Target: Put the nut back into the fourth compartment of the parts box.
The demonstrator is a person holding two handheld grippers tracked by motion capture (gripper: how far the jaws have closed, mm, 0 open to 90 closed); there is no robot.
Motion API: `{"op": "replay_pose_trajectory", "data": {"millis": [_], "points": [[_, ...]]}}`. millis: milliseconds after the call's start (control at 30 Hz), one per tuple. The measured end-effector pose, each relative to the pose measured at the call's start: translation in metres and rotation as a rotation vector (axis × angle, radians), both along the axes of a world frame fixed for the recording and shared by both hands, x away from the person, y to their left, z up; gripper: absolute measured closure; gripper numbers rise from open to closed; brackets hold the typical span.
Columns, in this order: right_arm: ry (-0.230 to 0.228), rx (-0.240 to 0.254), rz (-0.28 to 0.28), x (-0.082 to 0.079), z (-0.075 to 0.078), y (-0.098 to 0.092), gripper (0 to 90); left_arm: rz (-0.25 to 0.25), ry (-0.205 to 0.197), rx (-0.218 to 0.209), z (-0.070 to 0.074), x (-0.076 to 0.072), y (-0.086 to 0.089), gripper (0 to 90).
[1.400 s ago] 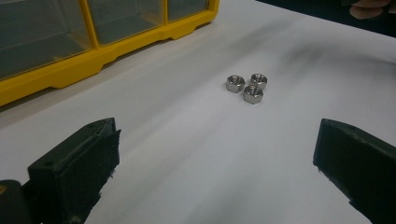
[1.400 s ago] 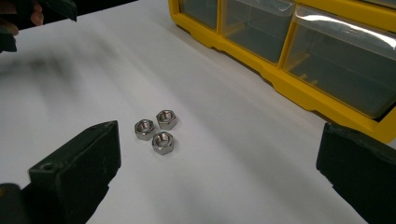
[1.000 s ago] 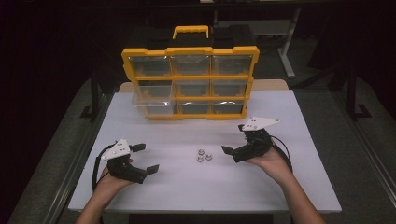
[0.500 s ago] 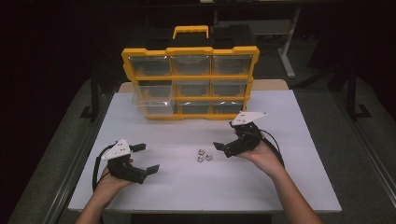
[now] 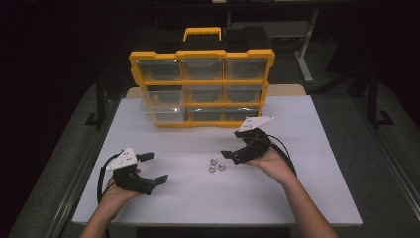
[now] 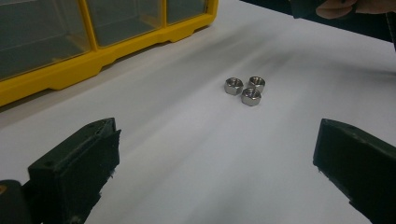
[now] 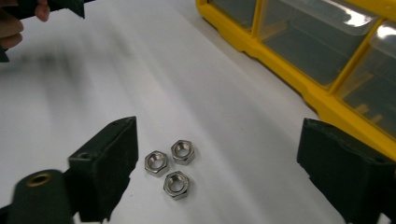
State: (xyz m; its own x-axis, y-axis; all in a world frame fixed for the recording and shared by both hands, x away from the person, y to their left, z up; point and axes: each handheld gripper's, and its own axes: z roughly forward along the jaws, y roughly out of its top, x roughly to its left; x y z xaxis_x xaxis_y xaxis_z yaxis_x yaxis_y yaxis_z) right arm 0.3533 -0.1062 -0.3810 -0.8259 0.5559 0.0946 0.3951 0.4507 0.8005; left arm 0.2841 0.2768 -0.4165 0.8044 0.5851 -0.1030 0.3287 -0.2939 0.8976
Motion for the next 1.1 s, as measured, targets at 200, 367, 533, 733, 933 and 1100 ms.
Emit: {"op": "replay_pose_trajectory", "data": {"millis": [200,367,533,733,933,1100], "points": [[0.025,-0.048,0.043,0.001,-0.008,0.01,17.9,-0.006,-0.002,0.006,0.0,0.0,0.0,0.2],[0.052,-0.079,0.076,0.001,-0.015,0.017,24.6,-0.007,-0.001,0.004,0.0,0.0,0.0,0.2],[0.088,-0.139,0.113,0.003,-0.026,0.024,31.9,-0.012,-0.001,0.007,-0.001,0.0,-0.001,0.2],[0.109,-0.147,0.12,0.005,-0.033,0.026,40.5,-0.014,0.002,0.008,-0.001,0.0,-0.001,0.2],[0.112,-0.179,0.119,0.005,-0.038,0.03,47.9,-0.016,0.004,0.004,-0.002,0.0,-0.002,0.2],[0.119,-0.201,0.122,0.005,-0.043,0.033,54.0,-0.017,0.004,0.004,-0.002,-0.001,-0.003,0.2]]}}
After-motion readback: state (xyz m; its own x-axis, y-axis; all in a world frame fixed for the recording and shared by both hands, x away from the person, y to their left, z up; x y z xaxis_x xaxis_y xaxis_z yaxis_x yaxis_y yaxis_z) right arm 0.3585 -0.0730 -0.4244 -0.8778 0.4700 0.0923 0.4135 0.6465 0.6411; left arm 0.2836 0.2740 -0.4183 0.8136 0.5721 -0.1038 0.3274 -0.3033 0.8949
